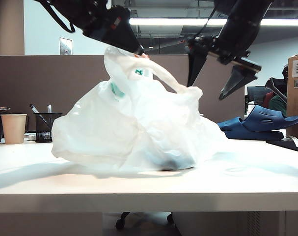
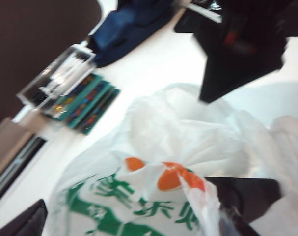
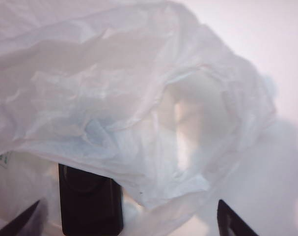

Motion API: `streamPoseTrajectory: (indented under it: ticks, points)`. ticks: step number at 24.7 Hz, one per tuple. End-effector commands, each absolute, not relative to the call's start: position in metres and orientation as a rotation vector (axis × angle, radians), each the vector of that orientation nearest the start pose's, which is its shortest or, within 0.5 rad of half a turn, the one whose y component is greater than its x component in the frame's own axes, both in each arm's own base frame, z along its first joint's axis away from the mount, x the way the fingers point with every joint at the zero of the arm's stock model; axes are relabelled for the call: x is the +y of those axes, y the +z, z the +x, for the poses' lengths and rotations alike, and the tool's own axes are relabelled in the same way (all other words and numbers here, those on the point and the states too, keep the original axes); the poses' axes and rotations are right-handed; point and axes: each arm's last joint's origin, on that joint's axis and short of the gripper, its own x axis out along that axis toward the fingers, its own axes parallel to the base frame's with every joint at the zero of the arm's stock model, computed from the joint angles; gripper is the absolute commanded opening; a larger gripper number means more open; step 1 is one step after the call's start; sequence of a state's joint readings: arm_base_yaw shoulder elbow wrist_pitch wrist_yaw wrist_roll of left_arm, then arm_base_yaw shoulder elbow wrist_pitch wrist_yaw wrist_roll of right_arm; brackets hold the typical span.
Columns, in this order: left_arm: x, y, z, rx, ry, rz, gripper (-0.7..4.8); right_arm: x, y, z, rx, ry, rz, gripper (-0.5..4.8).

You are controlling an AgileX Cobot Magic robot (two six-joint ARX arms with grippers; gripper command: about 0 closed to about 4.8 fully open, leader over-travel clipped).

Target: Put the power bank into the bag.

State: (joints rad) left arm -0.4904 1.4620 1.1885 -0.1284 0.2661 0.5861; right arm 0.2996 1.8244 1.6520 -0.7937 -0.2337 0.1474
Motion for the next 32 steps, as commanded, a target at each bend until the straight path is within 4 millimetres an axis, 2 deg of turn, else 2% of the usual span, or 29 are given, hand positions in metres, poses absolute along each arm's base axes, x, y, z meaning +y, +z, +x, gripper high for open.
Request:
streamPoseTrajectory:
  ticks: [1,9,11,13,16,19,20,22,23,27,32]
  points:
    - [-0.159,0.332,0.282,0.155,-0.817,0.597,4.45,0.113,0.315,0.367,0.952,0.397,0.101,4.4]
    - [-0.145,0.36,0.258,0.098,-0.749,0.601,4.44,0.091,0.346,0.352,0.864,0.361,0.122,4.4]
    - [-0.137,0.37,0.249,0.095,-0.659,0.616,4.44,0.082,0.355,0.346,0.845,0.342,0.13,4.38]
    - [-0.131,0.378,0.244,0.094,-0.559,0.628,4.43,0.078,0.361,0.341,0.834,0.33,0.121,4.12]
    - [-0.12,0.389,0.234,0.084,-0.407,0.637,4.07,0.065,0.371,0.332,0.815,0.31,0.112,3.34]
    - [-0.103,0.403,0.225,0.061,-0.286,0.626,3.36,0.054,0.384,0.321,0.778,0.292,0.108,2.62]
    - [-0.098,0.406,0.222,0.053,-0.254,0.621,2.92,0.049,0.39,0.316,0.76,0.281,0.112,2.33]
    - [-0.078,0.423,0.205,0.001,-0.135,0.596,0.39,0.032,0.411,0.297,0.683,0.245,0.116,1.44]
    - [-0.074,0.427,0.201,-0.015,-0.116,0.589,0.04,0.028,0.415,0.292,0.663,0.237,0.11,1.27]
    - [-0.053,0.439,0.185,-0.051,-0.033,0.57,-0.07,0.015,0.434,0.27,0.59,0.204,0.114,-0.04]
    - [-0.043,0.449,0.165,-0.104,0.005,0.488,-0.07,0.006,0.45,0.246,0.521,0.183,0.092,-0.08]
